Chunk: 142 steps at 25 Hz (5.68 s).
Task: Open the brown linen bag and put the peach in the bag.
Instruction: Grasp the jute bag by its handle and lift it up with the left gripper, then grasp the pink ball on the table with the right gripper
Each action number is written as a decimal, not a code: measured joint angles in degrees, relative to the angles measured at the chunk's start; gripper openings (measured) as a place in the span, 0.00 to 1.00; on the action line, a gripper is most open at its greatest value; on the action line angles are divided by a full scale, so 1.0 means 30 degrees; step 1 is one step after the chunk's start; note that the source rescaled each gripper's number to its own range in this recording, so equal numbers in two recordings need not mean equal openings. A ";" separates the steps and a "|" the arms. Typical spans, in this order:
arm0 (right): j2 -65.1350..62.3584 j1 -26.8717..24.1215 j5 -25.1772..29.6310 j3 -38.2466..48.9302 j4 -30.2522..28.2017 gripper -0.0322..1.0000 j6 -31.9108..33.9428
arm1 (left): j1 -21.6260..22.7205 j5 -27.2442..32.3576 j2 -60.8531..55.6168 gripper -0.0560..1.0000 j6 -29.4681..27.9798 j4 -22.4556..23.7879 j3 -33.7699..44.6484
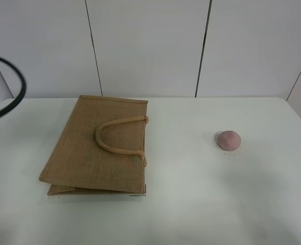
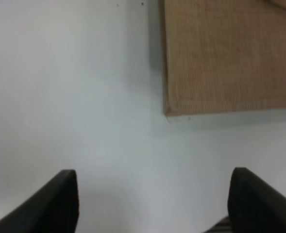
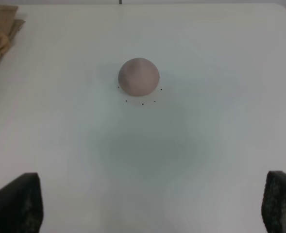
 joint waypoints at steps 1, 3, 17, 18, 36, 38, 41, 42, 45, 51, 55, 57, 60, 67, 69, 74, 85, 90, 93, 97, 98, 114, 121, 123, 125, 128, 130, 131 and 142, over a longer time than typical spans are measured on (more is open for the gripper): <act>0.0000 0.0000 0.0000 0.0000 0.0000 1.00 0.0000 | 0.0000 -0.0028 0.1555 0.99 0.0005 0.0022 -0.0877; 0.0000 0.0000 0.0000 0.0000 0.0000 1.00 0.0000 | 0.0000 -0.0064 0.4326 0.99 0.0022 0.0044 -0.2709; 0.0000 0.0000 0.0000 0.0000 0.0000 1.00 0.0000 | -0.2033 -0.0101 1.7267 0.99 -0.1429 -0.1076 -1.1517; 0.0000 0.0000 0.0000 0.0000 0.0000 1.00 0.0000 | -0.2555 -0.0119 1.7752 0.99 -0.1838 -0.1096 -1.1747; 0.0000 0.0000 0.0000 0.0000 0.0000 1.00 0.0000 | -0.5789 -0.1509 2.4375 0.99 -0.4032 -0.0567 -1.5913; 0.0000 0.0000 0.0000 0.0000 0.0000 1.00 0.0000 | -0.5789 -0.1728 2.4764 0.99 -0.4032 -0.0404 -1.5913; 0.0000 0.0000 0.0000 0.0000 0.0000 1.00 0.0000 | -0.5789 -0.2059 2.5138 0.99 -0.4032 -0.0404 -1.5913; 0.0000 0.0000 0.0000 0.0000 0.0000 1.00 0.0000 | -0.5789 -0.2125 2.5271 0.99 -0.4032 -0.0404 -1.5913; 0.0000 0.0000 0.0000 0.0000 0.0000 1.00 0.0000 | -0.5789 -0.2208 2.5651 0.99 -0.4032 -0.0404 -1.5949; 0.0000 0.0000 0.0000 0.0000 0.0000 1.00 0.0000 | -0.5789 -0.2613 2.6443 0.99 -0.4073 -0.0404 -1.6007; 0.0000 0.0000 0.0000 0.0000 0.0000 1.00 0.0000 | -0.5789 -0.2774 2.6743 0.98 -0.4073 -0.0404 -1.6007; 0.0000 0.0000 0.0000 0.0000 0.0000 1.00 0.0000 | -0.5789 -0.2779 2.6765 0.88 -0.4073 -0.0301 -1.6007; 0.0000 0.0000 0.0000 0.0000 0.0000 1.00 0.0000 | -0.5789 -0.2708 2.6769 0.50 -0.4073 -0.0178 -1.6007; 0.0000 0.0000 0.0000 0.0000 0.0000 1.00 0.0000 | -0.5770 -0.2502 2.6750 0.05 -0.4136 -0.0077 -1.6133; 0.0000 0.0000 0.0000 0.0000 0.0000 1.00 0.0000 | -0.5770 -0.2449 2.6608 0.05 -0.4136 -0.0077 -1.6133; 0.0000 0.0000 0.0000 0.0000 0.0000 1.00 0.0000 | -0.5770 -0.0984 2.5520 0.05 -0.3803 -0.0092 -1.6982; 0.0000 0.0000 0.0000 0.0000 0.0000 1.00 0.0000 | -0.5788 0.2370 2.2232 0.05 -0.2438 -0.0404 -2.1601; 0.0000 0.0000 0.0000 0.0000 0.0000 1.00 0.0000 | -0.5788 0.2389 2.0017 0.05 -0.2018 -0.0404 -2.1624; 0.0000 0.0000 0.0000 0.0000 0.0000 1.00 0.0000 | -0.5788 0.2407 1.8803 0.05 -0.1776 -0.0404 -2.1624; 0.0000 0.0000 0.0000 0.0000 0.0000 1.00 0.0000 | -0.5788 0.2424 1.7350 0.05 -0.1555 -0.0404 -2.1624; 0.0000 0.0000 0.0000 0.0000 0.0000 1.00 0.0000 | -0.5788 0.2424 1.7010 0.05 -0.1527 -0.0404 -2.1624; 0.0825 0.0000 0.0000 0.0000 0.0018 1.00 0.0000 | -0.5788 0.2424 1.5683 0.05 -0.1486 -0.0568 -2.1624; 0.9712 0.0000 -0.0180 -0.1757 0.0654 1.00 0.0019 | -0.5788 0.2424 1.5683 0.05 -0.1486 -0.0583 -2.1624; 1.2973 0.0000 -0.0400 -0.2741 0.0654 1.00 0.0000 | -0.5788 0.2424 1.5683 0.05 -0.1486 -0.0583 -2.1624; 1.6515 0.0000 -0.0473 -0.3917 0.0654 1.00 -0.0072 | -0.5788 0.2424 1.5683 0.05 -0.1486 -0.0590 -2.1624; 2.1355 0.0000 -0.0690 -0.5806 0.0672 1.00 -0.0218 | -0.5788 0.2424 1.5683 0.05 -0.1486 -0.0787 -2.1624; 2.4141 0.0000 -0.1029 -0.7222 0.0660 1.00 -0.0284 | -0.5788 0.2424 1.5683 0.05 -0.1486 -0.0831 -2.1624; 2.5482 0.0000 -0.1196 -0.8083 0.0660 1.00 -0.0284 | -0.5788 0.2424 1.5683 0.05 -0.1486 -0.0845 -2.1624; 3.6181 0.0402 -0.1221 -1.7216 0.0563 1.00 -0.0428 | -0.5788 0.2424 1.5683 0.05 -0.1468 -0.0870 -2.1624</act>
